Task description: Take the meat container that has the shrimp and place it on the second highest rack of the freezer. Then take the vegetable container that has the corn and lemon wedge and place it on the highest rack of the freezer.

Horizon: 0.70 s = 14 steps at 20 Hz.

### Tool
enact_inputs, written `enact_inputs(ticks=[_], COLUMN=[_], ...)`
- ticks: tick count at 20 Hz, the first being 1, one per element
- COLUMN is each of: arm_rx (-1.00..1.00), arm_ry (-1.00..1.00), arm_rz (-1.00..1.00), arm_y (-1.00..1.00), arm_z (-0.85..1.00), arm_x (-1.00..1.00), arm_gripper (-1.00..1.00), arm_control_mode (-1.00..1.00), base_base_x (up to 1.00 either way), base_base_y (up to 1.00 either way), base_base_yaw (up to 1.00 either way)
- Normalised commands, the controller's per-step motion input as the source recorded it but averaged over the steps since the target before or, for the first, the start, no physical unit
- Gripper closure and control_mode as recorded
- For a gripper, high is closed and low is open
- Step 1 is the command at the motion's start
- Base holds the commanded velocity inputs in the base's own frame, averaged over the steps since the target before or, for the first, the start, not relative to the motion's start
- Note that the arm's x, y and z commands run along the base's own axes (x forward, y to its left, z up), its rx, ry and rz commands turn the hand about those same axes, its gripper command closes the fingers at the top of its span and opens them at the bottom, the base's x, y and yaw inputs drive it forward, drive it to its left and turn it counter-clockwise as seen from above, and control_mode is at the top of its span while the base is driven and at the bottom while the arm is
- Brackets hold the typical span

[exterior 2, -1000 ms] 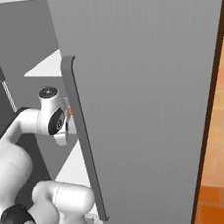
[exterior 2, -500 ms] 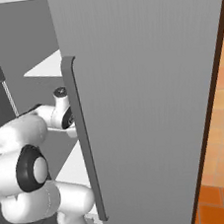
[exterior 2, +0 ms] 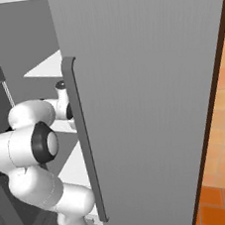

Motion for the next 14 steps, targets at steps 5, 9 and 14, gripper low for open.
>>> enact_inputs(ticks=[5,9,14], arm_rx=[-0.01,0.00,0.00], arm_ry=[-0.20,-0.26,-0.20], arm_rz=[0.00,0.00,0.01], arm_y=[-0.05,-0.06,0.00], arm_z=[-0.03,0.19,0.87], arm_x=[-0.43,-0.46,-0.63], arm_gripper=[-1.00,-1.00,-1.00], arm_control_mode=[-1.00,-1.00,-1.00], base_base_x=[0.00,0.00,0.00], base_base_y=[0.00,0.00,0.00], base_base_yaw=[0.00,0.00,0.00])
